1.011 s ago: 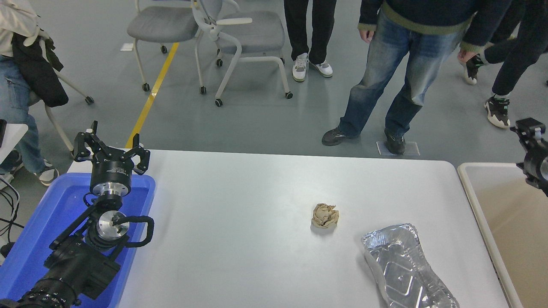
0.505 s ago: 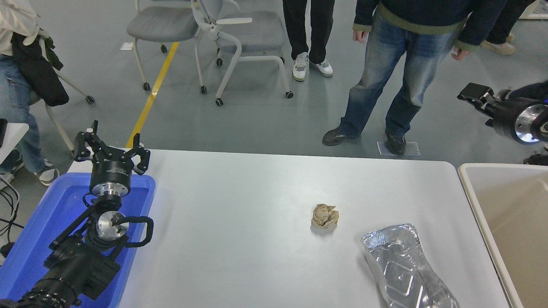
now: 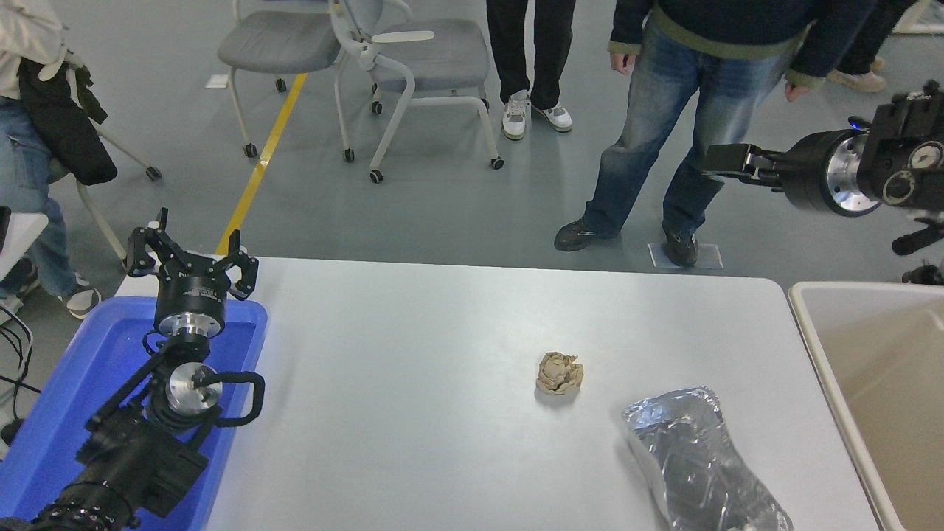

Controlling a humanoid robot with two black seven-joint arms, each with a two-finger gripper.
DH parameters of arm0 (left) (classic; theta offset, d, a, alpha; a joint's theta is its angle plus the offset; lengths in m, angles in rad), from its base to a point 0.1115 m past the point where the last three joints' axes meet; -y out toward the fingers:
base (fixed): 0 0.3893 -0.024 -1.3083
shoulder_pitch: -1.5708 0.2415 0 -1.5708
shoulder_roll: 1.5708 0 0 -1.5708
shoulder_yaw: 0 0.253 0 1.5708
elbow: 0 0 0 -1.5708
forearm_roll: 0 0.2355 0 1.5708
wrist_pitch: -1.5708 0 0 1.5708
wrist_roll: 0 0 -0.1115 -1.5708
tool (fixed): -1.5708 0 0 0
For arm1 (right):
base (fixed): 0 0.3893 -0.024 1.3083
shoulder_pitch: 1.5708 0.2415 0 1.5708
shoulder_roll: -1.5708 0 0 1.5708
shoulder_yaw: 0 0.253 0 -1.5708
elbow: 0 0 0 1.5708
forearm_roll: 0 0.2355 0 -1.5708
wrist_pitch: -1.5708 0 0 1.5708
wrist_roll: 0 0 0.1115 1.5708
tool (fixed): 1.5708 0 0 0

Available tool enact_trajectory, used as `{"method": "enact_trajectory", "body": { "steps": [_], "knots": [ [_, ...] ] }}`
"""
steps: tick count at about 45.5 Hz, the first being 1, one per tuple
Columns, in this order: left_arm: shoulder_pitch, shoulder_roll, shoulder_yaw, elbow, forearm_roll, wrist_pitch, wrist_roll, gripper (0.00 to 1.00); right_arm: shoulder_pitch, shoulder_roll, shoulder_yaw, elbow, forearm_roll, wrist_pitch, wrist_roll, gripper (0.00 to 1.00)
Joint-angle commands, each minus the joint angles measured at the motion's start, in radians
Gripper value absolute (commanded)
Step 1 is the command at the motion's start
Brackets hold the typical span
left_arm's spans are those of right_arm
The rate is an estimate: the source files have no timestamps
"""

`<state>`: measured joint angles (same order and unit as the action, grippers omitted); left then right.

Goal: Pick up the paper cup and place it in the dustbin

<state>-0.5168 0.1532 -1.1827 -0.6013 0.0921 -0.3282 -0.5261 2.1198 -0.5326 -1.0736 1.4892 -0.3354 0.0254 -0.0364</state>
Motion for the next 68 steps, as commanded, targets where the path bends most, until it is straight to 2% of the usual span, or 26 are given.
{"method": "enact_trajectory", "body": {
  "steps": [1,22,28,41,51,68],
  "knots": [
    [0.0,-0.001,0.0,0.0,0.0,0.0,0.0,0.99,0.121,0.148,-0.072,0.071,0.001,0.134,0.004,1.0],
    [0.0,-0.001,0.0,0.0,0.0,0.0,0.0,0.99,0.198,0.339,-0.062,0.075,0.019,0.404,0.004,1.0],
    [0.0,-0.003,0.0,0.0,0.0,0.0,0.0,0.99,0.2,0.39,-0.06,0.062,0.125,0.423,-0.002,1.0],
    [0.0,-0.003,0.0,0.0,0.0,0.0,0.0,0.99,0.216,0.399,-0.081,0.068,0.318,0.544,-0.008,1.0],
    [0.0,-0.003,0.0,0.0,0.0,0.0,0.0,0.99,0.196,0.408,-0.12,0.068,0.391,0.535,-0.007,1.0],
    [0.0,-0.006,0.0,0.002,0.0,0.002,0.0,0.99,0.134,0.436,-0.146,0.065,0.394,0.452,-0.007,1.0]
  ]
}}
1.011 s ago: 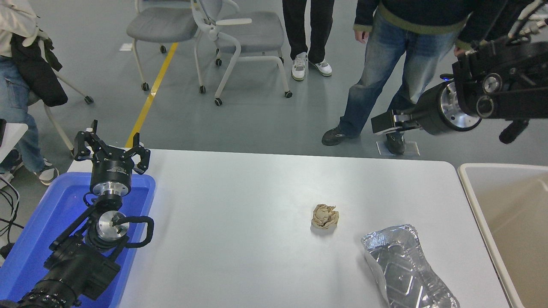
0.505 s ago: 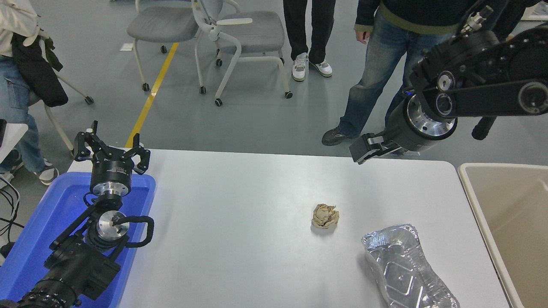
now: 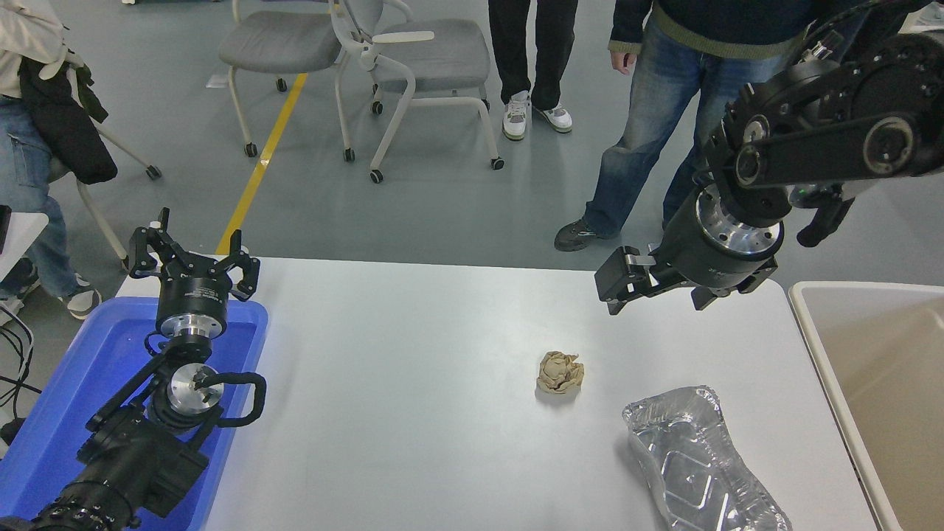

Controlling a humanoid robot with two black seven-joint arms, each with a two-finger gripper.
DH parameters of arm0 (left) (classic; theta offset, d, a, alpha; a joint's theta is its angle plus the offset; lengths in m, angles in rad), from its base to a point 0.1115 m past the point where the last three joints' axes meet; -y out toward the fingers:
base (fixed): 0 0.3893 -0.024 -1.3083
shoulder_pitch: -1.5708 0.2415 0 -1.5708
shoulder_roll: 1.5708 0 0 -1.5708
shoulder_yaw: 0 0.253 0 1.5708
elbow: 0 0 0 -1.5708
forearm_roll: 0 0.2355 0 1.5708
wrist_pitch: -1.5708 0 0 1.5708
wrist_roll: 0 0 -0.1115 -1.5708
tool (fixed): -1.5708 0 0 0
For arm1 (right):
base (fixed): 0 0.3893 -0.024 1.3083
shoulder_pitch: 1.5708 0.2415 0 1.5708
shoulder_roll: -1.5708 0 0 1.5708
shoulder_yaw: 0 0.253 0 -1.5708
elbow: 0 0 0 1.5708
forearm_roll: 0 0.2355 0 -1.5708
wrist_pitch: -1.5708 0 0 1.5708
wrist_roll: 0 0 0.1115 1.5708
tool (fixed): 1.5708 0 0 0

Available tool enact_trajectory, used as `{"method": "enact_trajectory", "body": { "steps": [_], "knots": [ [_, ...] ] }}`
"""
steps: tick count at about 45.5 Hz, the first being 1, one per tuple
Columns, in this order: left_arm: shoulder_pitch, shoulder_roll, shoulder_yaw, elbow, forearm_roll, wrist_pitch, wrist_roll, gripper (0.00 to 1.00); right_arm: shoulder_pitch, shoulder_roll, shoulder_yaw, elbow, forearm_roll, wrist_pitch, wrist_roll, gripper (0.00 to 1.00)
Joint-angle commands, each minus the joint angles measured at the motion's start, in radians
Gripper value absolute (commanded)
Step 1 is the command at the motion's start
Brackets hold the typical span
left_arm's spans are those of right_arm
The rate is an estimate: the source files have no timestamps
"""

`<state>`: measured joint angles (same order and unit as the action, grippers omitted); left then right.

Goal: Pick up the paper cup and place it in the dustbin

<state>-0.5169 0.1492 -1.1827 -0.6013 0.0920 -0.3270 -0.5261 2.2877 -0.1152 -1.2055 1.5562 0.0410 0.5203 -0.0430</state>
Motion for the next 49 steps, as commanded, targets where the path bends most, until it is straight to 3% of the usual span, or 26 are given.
{"method": "enact_trajectory", "body": {
  "steps": [1,20,33,49],
  "knots": [
    [0.0,-0.002,0.0,0.0,0.0,0.0,0.0,0.99,-0.039,0.019,-0.016,-0.004,0.017,-0.045,0.002,1.0],
    [0.0,-0.002,0.0,0.0,0.0,0.0,0.0,0.99,-0.05,0.019,-0.046,-0.004,-0.016,-0.023,0.009,1.0],
    [0.0,-0.002,-0.002,0.0,0.0,0.0,0.0,0.99,0.055,-0.05,-0.069,0.012,-0.018,0.144,0.009,1.0],
    [0.0,-0.002,-0.002,0.0,0.0,0.0,0.0,0.99,0.147,-0.054,-0.074,0.021,-0.018,0.247,0.011,1.0]
  ]
}}
